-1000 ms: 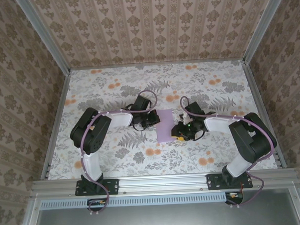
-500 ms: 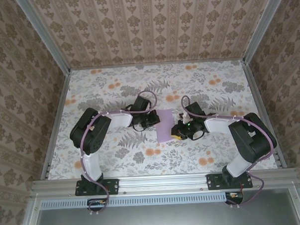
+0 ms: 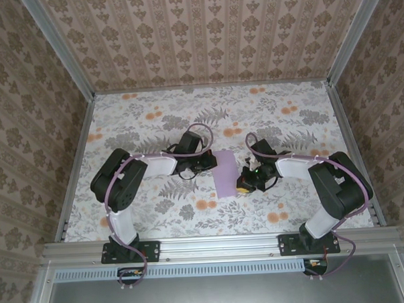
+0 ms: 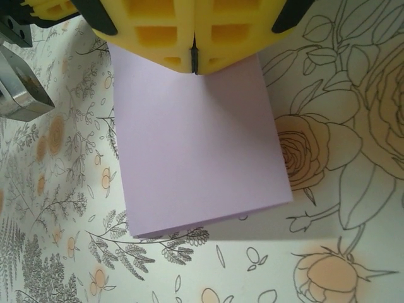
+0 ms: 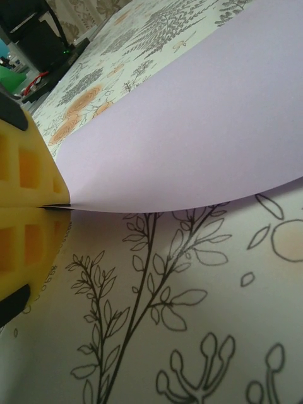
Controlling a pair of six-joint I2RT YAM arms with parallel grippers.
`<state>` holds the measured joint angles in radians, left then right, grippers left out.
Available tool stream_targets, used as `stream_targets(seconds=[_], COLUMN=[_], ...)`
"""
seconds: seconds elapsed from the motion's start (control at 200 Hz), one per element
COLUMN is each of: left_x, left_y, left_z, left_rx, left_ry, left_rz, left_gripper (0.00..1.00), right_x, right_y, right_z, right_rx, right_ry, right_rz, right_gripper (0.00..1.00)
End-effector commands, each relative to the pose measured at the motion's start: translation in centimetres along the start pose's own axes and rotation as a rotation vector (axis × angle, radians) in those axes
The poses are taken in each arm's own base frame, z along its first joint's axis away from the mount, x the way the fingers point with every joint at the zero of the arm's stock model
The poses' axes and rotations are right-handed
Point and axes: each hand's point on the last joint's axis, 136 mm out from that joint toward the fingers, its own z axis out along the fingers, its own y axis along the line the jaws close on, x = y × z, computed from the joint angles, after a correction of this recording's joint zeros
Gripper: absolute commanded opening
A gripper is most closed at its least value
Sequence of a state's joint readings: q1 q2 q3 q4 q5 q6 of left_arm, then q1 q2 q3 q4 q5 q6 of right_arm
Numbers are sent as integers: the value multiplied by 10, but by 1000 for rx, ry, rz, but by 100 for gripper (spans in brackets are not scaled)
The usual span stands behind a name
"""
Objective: Fold a paper plane with a square sheet of paper (pick it up from the middle)
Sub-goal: Third fold the triangle at the center of the table.
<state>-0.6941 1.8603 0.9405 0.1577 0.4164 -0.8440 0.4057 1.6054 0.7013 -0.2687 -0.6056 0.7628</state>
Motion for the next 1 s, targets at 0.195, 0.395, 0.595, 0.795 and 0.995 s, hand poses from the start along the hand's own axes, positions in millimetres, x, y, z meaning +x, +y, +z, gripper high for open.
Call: stream_targets(seconds=[0.195, 0.395, 0.595, 0.795, 0.995], left_x=[16, 18, 17, 19, 19], left_y=[22, 29, 28, 31, 31], left_z=[13, 15, 16, 17, 17], left_rx=[-63, -83, -76, -86, -86], left_ry=[61, 64, 67, 73, 75], left_rz=[0, -12, -12, -16, -13], left_gripper=[0, 0, 0, 0, 0], right_x=[-6, -2, -2, -8, -22], right_y=[8, 3, 6, 20, 36], right_z=[-16, -26, -26, -27, -22], right_rx=[-13, -7, -21, -67, -116], right_ry=[-59, -94, -88, -93, -89], right_rz=[24, 70, 77, 79, 91], right_gripper=[17, 25, 12, 5, 4])
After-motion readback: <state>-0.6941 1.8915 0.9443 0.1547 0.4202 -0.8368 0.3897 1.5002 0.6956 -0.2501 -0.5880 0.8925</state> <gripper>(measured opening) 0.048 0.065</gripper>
